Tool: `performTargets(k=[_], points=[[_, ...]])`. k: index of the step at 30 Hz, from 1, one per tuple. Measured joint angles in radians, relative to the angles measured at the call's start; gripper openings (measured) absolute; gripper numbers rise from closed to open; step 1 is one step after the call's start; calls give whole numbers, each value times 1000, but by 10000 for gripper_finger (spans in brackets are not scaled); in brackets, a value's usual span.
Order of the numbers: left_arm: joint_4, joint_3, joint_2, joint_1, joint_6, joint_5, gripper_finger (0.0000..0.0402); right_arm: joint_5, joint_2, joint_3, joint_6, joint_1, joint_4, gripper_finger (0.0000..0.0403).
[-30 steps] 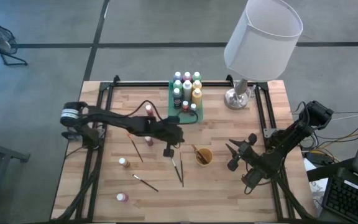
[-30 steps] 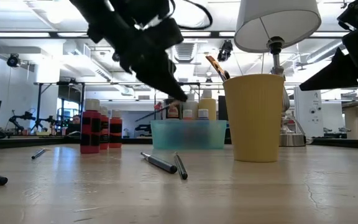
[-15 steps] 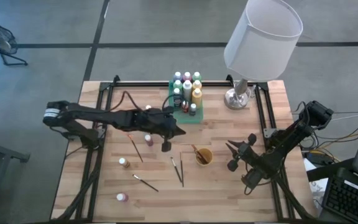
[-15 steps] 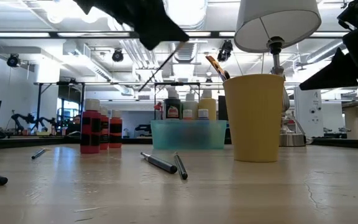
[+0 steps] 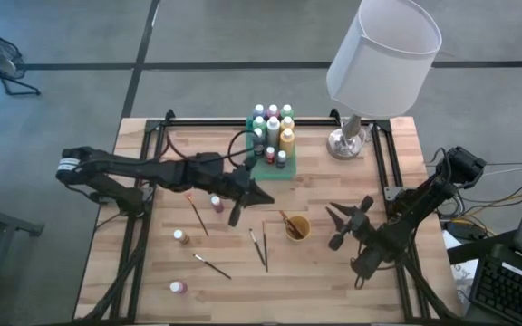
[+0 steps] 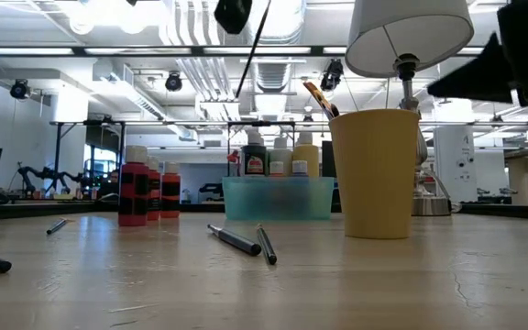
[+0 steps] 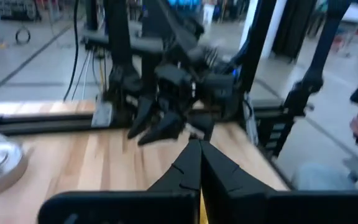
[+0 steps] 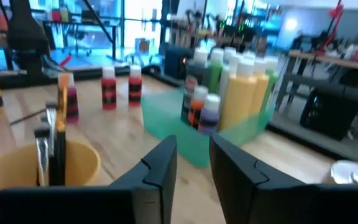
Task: Pick & Place Paint Supplies
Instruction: Put the orange paintbrush into the yellow cup
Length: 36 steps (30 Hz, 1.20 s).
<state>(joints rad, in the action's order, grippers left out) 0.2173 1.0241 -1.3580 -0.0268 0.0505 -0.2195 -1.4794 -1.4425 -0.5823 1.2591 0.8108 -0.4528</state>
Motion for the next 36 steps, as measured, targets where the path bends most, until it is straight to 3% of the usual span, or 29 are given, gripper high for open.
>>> performTargets(k=[14,22,26,31,36], points=[[234,0,-20,-103,55,2,0,-33,0,-250,-515,0,76,166],[235,0,-20,-120,56,-12,0,220,0,-432,-781,0,139,195],[263,0,-20,-134,67,-42,0,276,-5,-477,-1023,-2,306,204],[369,0,-20,-146,117,-166,0,391,-43,-497,-1365,-29,583,209],[397,0,-19,-147,139,-186,0,433,-82,-495,-1656,-67,847,208]])
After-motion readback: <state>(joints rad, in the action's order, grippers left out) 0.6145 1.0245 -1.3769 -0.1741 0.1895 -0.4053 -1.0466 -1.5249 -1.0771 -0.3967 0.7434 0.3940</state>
